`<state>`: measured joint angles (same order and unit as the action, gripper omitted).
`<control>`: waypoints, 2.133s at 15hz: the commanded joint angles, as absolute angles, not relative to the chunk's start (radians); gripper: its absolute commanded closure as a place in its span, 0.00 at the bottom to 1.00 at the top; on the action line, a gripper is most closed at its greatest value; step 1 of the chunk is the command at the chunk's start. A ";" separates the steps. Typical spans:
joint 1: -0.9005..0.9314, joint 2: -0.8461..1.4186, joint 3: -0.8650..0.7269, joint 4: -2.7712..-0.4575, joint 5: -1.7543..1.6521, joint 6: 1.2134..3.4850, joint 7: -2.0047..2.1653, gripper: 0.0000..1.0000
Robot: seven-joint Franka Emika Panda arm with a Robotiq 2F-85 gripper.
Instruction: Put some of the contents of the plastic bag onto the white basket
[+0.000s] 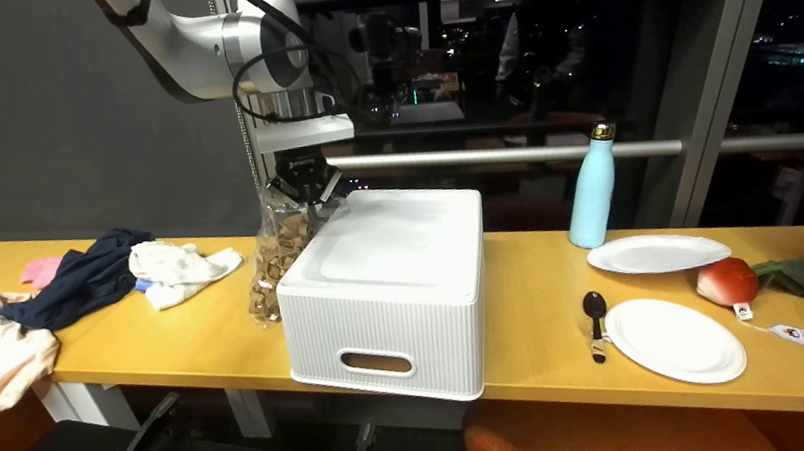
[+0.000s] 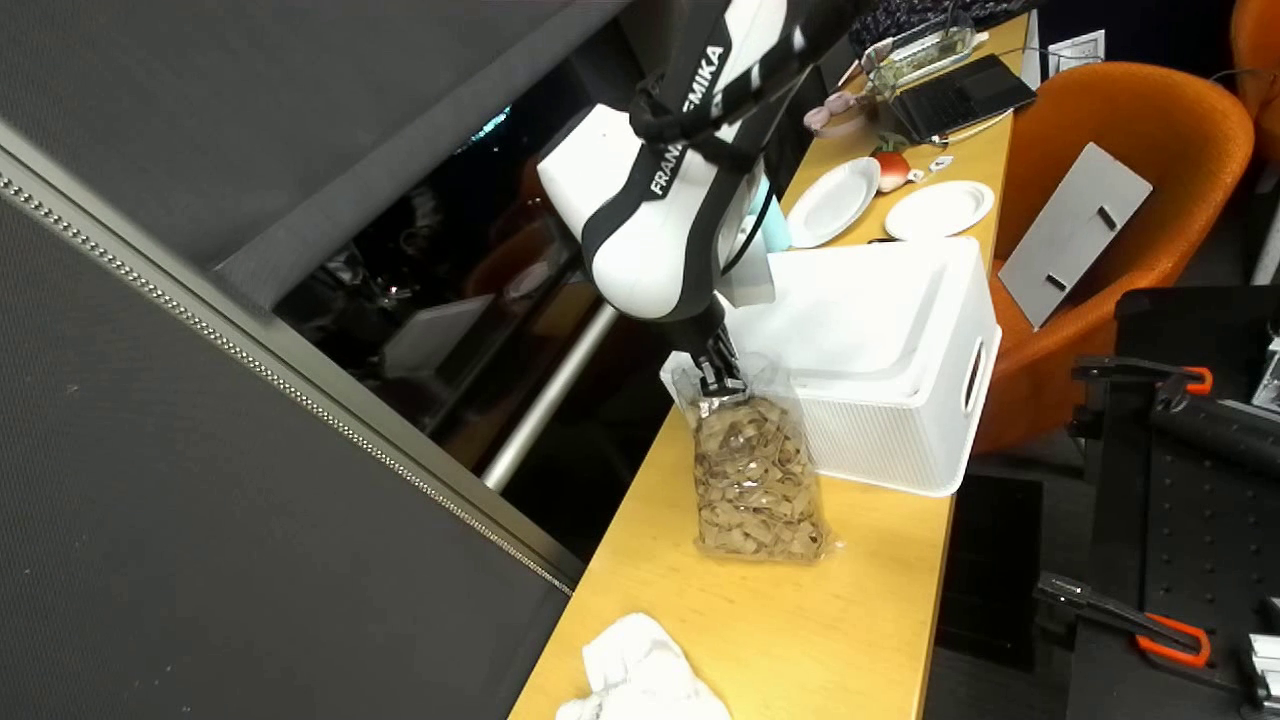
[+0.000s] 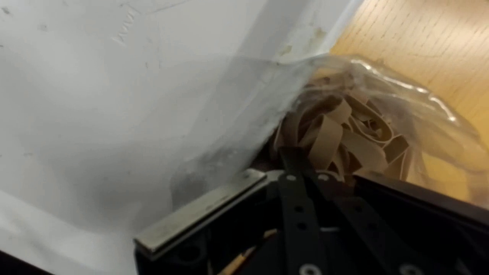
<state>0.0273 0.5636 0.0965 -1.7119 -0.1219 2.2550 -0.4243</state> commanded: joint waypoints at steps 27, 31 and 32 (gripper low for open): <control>0.080 0.665 0.090 -1.548 -0.173 2.114 -0.401 0.00; 0.089 0.686 0.092 -1.528 -0.192 2.092 -0.405 0.00; 0.092 0.693 0.091 -1.521 -0.195 2.094 -0.404 0.00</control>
<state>0.0823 0.6601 0.0931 -1.5741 -0.1741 2.1331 -0.4166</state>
